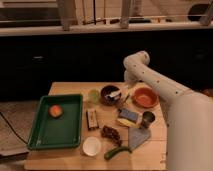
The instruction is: Wipe purple bowl with brush
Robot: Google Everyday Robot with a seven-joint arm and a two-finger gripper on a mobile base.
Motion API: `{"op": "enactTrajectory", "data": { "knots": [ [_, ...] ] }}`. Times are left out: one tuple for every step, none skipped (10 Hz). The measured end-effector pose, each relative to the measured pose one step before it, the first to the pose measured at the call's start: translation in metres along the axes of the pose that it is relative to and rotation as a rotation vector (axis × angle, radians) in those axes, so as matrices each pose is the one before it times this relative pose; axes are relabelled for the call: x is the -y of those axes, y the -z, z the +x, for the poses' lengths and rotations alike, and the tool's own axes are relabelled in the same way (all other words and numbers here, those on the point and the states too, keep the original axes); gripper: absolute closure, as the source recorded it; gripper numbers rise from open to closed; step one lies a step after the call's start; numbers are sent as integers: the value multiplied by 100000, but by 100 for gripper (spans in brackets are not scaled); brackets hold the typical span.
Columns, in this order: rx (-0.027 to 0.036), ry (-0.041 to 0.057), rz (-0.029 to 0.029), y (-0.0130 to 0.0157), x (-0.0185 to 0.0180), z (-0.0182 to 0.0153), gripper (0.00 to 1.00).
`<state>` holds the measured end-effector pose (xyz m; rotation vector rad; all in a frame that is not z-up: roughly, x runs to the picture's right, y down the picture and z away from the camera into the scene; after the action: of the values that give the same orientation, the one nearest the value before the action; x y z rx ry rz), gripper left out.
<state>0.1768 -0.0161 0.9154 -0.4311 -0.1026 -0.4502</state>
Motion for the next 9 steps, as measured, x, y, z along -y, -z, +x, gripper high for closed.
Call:
{"op": "enactTrajectory", "data": {
  "knots": [
    [-736,-683,676,192,229,330,100],
    [-494,-270,1190,245,501,74,100],
    [-92,-21,2019,370,514,42,100],
    [120,438,1473,330,216,139,100],
    [413,1368,1207,297,350,-331,100],
    [1764,1784,1370,298,805,-1269,100],
    [725,1018,525,141,196,-341,100],
    [148,907,225,165,-52,40,100],
    [738,1222,259,115,63,-316,100]
  ]
}}
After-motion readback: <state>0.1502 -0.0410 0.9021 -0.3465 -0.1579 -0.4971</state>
